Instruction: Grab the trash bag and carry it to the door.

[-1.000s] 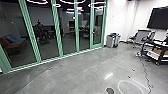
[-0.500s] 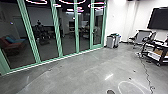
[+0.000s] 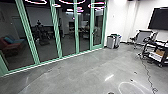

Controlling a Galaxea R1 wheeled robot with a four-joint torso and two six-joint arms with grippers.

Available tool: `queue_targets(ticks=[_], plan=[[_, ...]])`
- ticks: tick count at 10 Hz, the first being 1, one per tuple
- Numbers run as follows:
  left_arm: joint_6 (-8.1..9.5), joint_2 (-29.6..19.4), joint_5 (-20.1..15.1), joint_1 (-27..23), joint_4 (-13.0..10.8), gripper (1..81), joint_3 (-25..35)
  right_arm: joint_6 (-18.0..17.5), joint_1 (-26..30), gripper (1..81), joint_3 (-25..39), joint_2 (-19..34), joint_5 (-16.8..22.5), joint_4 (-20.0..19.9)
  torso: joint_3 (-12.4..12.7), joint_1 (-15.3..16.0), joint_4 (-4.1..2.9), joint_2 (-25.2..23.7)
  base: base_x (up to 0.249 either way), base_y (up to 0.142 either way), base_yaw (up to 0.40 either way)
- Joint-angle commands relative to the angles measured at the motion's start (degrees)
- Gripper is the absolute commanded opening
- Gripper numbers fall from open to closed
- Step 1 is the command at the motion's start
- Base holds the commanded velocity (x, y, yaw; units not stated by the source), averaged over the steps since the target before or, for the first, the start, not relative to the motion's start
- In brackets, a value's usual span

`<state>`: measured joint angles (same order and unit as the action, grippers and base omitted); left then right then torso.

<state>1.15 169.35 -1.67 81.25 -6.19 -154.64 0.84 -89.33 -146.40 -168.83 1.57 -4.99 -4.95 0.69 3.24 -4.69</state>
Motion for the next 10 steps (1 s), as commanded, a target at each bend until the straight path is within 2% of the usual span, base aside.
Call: queue_targets(ticks=[1,10], plan=[[-0.27,-0.5,-2.9,-3.6,0.2,1.0,-0.2,0.2,2.5,81.1,0.2,0.0,3.7,0.2,0.0,0.0,0.0,0.0,0.133,0.0,0.0],[-0.27,-0.4,-2.9,-3.6,0.1,1.0,-0.2,0.2,2.6,81.1,0.2,0.0,3.7,0.2,0.0,0.0,0.0,0.0,0.135,0.0,0.0]])
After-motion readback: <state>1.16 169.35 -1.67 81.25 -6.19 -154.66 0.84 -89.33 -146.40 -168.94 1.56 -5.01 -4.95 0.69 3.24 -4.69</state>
